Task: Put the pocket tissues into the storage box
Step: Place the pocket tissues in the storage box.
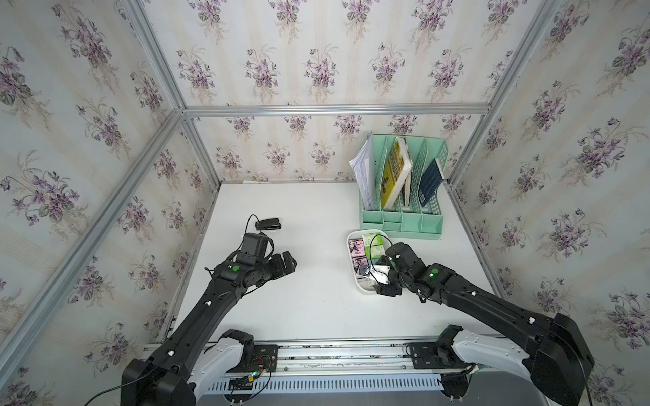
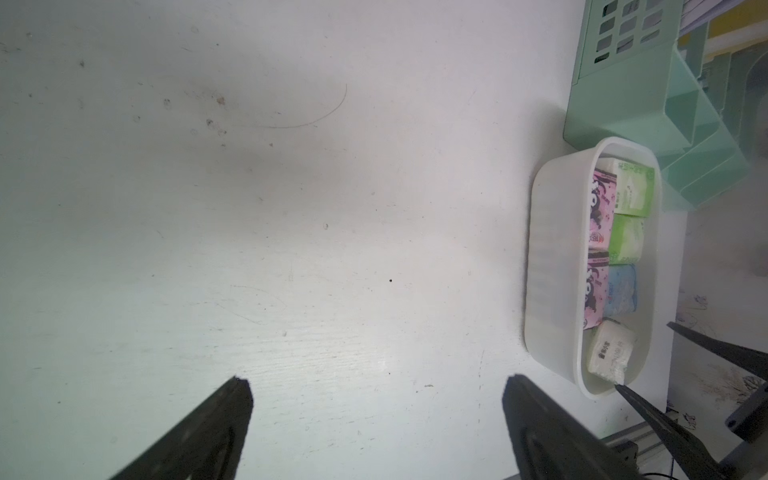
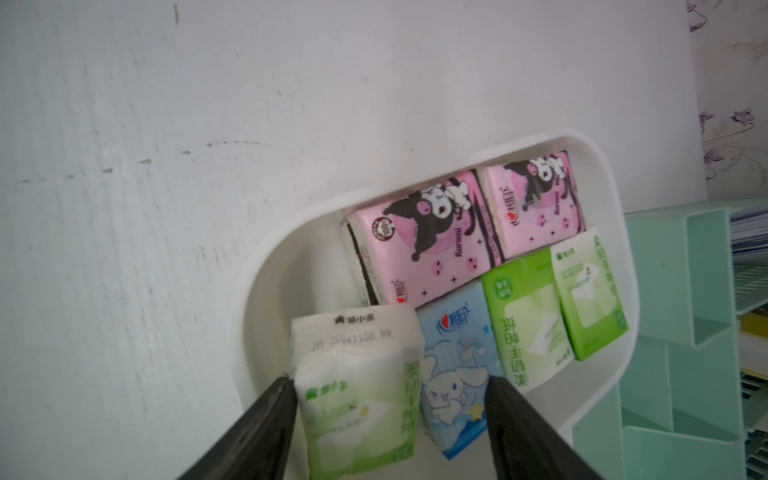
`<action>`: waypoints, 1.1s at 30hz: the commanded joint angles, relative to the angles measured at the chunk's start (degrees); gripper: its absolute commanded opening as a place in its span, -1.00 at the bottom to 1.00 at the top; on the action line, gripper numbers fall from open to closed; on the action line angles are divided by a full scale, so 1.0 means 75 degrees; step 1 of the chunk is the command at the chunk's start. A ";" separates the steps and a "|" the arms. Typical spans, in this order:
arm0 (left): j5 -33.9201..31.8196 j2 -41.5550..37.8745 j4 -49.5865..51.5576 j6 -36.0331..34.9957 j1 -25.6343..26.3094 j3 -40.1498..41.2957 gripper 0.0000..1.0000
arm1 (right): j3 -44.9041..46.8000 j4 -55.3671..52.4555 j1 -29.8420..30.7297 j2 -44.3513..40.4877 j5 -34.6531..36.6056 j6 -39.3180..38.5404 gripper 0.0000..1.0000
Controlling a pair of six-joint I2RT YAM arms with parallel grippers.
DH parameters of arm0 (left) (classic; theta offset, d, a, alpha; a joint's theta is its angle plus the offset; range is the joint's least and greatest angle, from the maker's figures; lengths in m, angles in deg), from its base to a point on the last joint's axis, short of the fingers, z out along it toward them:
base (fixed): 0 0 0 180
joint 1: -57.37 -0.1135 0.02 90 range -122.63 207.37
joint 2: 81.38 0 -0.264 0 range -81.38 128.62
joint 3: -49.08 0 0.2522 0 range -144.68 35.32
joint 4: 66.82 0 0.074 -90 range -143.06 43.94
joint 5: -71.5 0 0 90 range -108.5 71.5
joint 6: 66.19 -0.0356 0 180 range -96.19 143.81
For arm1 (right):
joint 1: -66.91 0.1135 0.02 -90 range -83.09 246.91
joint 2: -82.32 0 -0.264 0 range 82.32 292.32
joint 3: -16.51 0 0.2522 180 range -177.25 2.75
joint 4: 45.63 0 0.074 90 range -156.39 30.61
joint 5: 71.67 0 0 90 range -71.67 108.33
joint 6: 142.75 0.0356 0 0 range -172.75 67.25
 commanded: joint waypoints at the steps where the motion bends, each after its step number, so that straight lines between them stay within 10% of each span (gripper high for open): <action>1: -0.0023 0.0033 -0.0098 0.0014 0.0002 -0.0103 0.97 | -0.0277 0.0451 -0.0044 -0.0014 -0.0155 0.0596 0.75; 6: -0.0048 -0.0013 -0.0009 0.0025 -0.0005 -0.0128 0.98 | -0.0948 0.0260 -0.0054 0.0394 -0.0675 0.2048 0.99; 23: -0.0350 0.0027 0.0309 -0.0069 0.0006 -0.0429 0.97 | -0.1228 0.0172 -0.0020 0.1041 0.0246 0.6444 0.90; 33: -0.3206 -0.0169 -0.0094 -0.2495 -0.0017 -0.1392 0.98 | -0.1671 0.1265 -0.1192 0.1308 0.1209 0.6902 0.97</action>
